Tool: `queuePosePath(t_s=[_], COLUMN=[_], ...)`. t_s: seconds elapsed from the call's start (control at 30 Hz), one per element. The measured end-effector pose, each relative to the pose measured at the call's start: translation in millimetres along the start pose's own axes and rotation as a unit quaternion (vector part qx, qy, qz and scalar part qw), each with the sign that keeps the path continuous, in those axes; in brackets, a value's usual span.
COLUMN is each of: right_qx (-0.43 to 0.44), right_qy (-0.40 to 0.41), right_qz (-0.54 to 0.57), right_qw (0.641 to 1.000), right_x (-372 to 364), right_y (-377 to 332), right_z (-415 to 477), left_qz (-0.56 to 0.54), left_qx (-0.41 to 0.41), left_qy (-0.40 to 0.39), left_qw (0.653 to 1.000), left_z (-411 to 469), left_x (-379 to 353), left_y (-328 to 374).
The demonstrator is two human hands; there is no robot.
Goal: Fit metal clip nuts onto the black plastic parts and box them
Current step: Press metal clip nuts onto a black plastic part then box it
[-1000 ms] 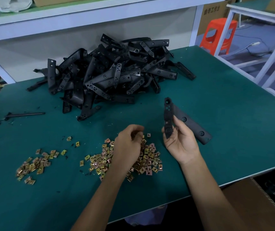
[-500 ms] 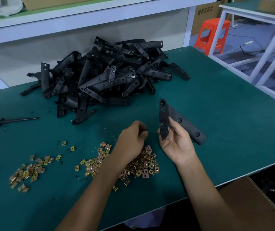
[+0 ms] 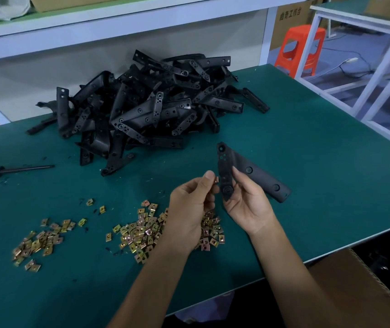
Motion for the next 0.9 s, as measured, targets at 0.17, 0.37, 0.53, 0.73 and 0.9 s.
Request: queuePosePath(t_s=[0.17, 0.37, 0.53, 0.73, 0.9], right_qx=[0.000, -0.004, -0.017, -0.013, -0.016], right_qy=[-0.009, -0.011, 0.016, 0.022, 0.024], right_qz=[-0.010, -0.031, -0.016, 0.003, 0.027], right_qw=[1.000, 0.999, 1.000, 1.000, 0.999], right_x=[-1.9, 0.1, 10.0, 8.7, 2.7], right_y=[0.1, 2.0, 7.3, 7.0, 7.0], right_z=[0.4, 0.7, 3.7, 4.4, 1.4], left_qz=[0.000, 0.005, 0.038, 0.109, 0.182], left_qx=[-0.024, -0.049, -0.087, -0.141, -0.162], left_qy=[0.014, 0.055, 0.067, 0.081, 0.072], left_qw=[1.000, 0.997, 0.993, 0.981, 0.967], left_z=[-0.8, -1.3, -3.5, -5.0, -4.6], left_x=[-1.3, 3.4, -0.4, 3.4, 4.6], left_y=[0.7, 0.3, 3.2, 9.5, 14.9])
Point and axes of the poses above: each hand's wrist, its own z-axis towards the middle knuckle, its own x-axis out of the back of the hand, y = z × x, the point moved 10 cm from there along z, towards the middle knuckle, and after that the axes turned 8 degrees about -y, right-handed, at the moved point
